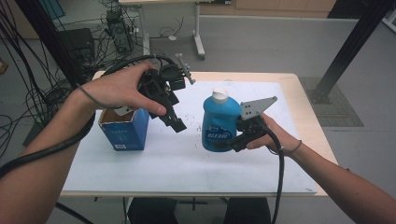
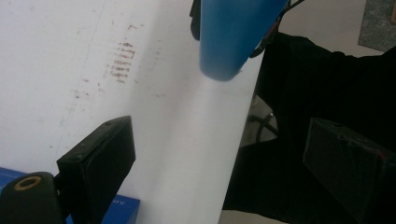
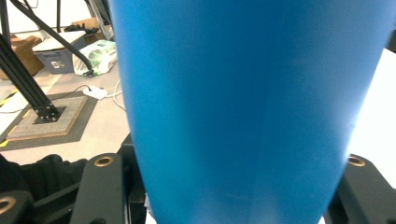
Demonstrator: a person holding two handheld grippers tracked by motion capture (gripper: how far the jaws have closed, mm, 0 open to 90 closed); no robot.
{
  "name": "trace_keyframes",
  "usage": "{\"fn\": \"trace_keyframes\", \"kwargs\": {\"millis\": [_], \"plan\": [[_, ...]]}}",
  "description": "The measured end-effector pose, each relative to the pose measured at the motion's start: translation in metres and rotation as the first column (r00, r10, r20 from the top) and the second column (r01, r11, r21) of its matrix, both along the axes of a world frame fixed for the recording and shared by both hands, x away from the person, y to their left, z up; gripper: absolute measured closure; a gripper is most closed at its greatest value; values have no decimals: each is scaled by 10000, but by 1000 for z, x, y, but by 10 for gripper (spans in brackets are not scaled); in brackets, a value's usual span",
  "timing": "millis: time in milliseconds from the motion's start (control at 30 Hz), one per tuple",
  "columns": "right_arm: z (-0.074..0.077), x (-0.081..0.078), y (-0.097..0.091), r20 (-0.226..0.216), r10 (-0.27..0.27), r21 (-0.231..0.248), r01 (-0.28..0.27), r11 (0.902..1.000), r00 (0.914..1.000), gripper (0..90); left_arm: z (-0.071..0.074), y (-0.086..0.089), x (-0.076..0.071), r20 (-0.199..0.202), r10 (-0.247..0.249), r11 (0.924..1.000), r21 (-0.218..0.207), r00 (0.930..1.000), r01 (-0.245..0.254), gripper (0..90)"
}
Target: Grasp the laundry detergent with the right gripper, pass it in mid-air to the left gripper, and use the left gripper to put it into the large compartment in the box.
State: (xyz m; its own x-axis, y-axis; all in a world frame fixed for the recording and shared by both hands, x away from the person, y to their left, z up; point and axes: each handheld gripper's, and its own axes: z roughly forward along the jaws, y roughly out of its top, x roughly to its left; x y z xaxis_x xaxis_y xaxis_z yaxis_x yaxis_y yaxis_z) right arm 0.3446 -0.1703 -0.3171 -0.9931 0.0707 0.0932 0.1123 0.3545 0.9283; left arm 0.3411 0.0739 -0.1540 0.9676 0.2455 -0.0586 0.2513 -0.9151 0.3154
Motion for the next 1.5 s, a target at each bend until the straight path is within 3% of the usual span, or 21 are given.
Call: {"fn": "trace_keyframes", "kwargs": {"millis": [233, 667, 1267, 1500], "plan": [[0, 0, 14, 67, 324, 2, -324, 9995, 9995, 398, 3, -10, -3, 72, -224, 9994, 255, 9997, 222, 94], [4, 1, 35, 138, 905, -67, -904, 9959, 9958, 398, 5, -16, -6, 82, -394, 9989, 266, 9992, 392, 94], [8, 2, 54, 433, 1437, -111, -1433, 9896, 9887, 398, 4, -25, -6, 68, -637, 9974, 336, 9979, 635, 94], [8, 1, 55, 479, 1407, -153, -1402, 9900, 9889, 398, 3, -26, -7, 80, -623, 9977, 258, 9980, 621, 94]]}}
